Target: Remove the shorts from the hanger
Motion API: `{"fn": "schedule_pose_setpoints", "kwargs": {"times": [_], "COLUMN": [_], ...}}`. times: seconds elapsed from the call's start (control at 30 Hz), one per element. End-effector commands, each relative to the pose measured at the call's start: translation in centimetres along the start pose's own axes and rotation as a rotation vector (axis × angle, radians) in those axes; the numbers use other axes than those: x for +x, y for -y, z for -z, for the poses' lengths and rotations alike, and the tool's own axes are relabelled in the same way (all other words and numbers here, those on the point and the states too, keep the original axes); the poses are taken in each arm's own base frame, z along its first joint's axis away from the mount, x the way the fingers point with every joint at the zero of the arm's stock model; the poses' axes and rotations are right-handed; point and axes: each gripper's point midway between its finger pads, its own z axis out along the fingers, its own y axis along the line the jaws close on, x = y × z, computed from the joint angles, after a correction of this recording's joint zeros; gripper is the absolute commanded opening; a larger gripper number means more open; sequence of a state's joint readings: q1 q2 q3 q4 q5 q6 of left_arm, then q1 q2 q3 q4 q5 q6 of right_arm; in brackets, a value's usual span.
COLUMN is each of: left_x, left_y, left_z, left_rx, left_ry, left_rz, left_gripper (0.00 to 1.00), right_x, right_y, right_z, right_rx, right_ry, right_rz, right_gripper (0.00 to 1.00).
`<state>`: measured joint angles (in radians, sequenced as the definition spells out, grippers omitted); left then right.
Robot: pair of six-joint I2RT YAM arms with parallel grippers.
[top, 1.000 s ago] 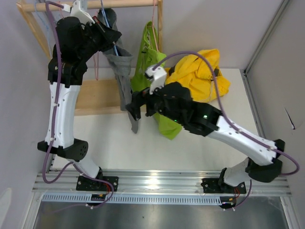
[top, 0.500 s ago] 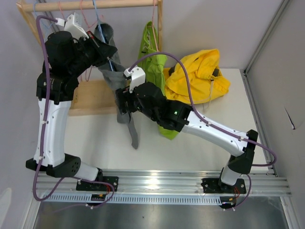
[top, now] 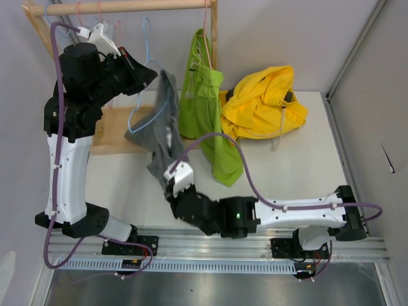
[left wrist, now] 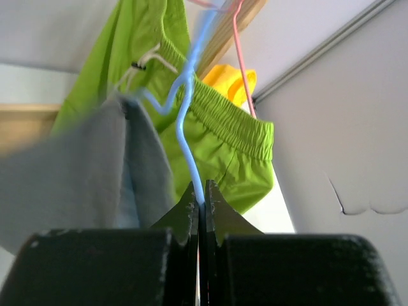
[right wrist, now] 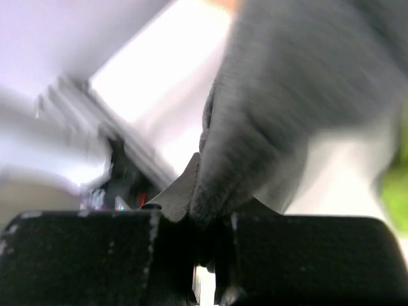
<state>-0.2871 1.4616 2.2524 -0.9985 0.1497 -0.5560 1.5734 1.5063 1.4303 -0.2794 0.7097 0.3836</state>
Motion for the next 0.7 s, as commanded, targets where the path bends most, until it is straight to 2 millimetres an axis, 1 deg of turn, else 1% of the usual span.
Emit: {"fn": "schedule_pose_setpoints", "kwargs": {"times": [0.0,0.07,0.13,0.17,0.23,0.27,0.3,0.33,0.37,0.4,0.43,0.47,0.5,0.53,0.57,0.6,0.63,0.67], "left_x": [-8.1,-8.4,-7.6,-7.3,-6.6,-4.9,-4.1,-2.7,-1.1,0.4,1.4,3.0,4.0,4.7,5.2,6.0,6.6,6.6], "left_y": [1.6,1.6,1.3,1.5,2.0,1.4,1.5,0.9,0.2,-0.1,0.0,-0.7,-0.8,-1.0,-1.0,-1.3,-1.3,-1.1], "left_z": [1.6,1.4,0.9,1.4,2.2,2.5,2.8,2.8,2.8,4.0,4.9,5.1,6.9,7.8,8.6,9.0,10.3,11.0], "left_rx": [0.015,0.015,0.011,0.023,0.053,0.048,0.064,0.057,0.045,0.046,0.063,0.053,0.062,0.059,0.06,0.055,0.056,0.061], "left_ry": [0.313,0.317,0.28,0.275,0.255,0.217,0.194,0.157,0.111,0.087,0.062,0.026,0.026,0.015,0.014,-0.003,-0.014,-0.012], "left_rz": [-0.134,-0.135,-0.119,-0.114,-0.099,-0.09,-0.082,-0.071,-0.06,-0.045,-0.038,-0.018,-0.016,-0.008,0.003,0.009,0.012,0.014], "left_gripper": [0.0,0.0,0.0,0.0,0.0,0.0,0.0,0.0,0.0,0.0,0.0,0.0,0.0,0.0,0.0,0.0,0.0,0.0], "right_x": [2.2,2.8,2.8,2.6,0.9,0.0,-1.7,-3.5,-4.7,-6.0,-9.5,-10.6,-11.8,-15.0,-16.0,-15.7,-17.5,-17.4], "right_y": [-1.0,-1.4,-1.7,-1.6,-1.1,-0.8,-0.9,0.6,1.2,1.8,3.8,4.9,5.4,8.1,9.2,10.0,11.5,12.1], "right_z": [3.2,3.4,3.1,2.9,1.9,1.5,1.2,0.2,-0.5,-1.1,-1.9,-2.9,-3.7,-4.3,-4.8,-6.1,-6.3,-6.7], "right_rx": [0.044,0.044,0.041,0.048,0.068,0.073,0.063,0.094,0.105,0.102,0.141,0.16,0.14,0.185,0.198,0.213,0.228,0.241], "right_ry": [-0.021,-0.033,-0.025,-0.014,0.02,0.034,0.055,0.084,0.101,0.117,0.173,0.183,0.188,0.234,0.24,0.212,0.235,0.228], "right_rz": [-0.055,-0.054,-0.05,-0.039,-0.014,-0.009,-0.013,0.017,0.029,0.041,0.015,0.052,0.057,0.031,0.03,0.046,0.029,0.035], "right_gripper": [0.0,0.0,0.0,0.0,0.0,0.0,0.0,0.0,0.0,0.0,0.0,0.0,0.0,0.0,0.0,0.0,0.0,0.0]}}
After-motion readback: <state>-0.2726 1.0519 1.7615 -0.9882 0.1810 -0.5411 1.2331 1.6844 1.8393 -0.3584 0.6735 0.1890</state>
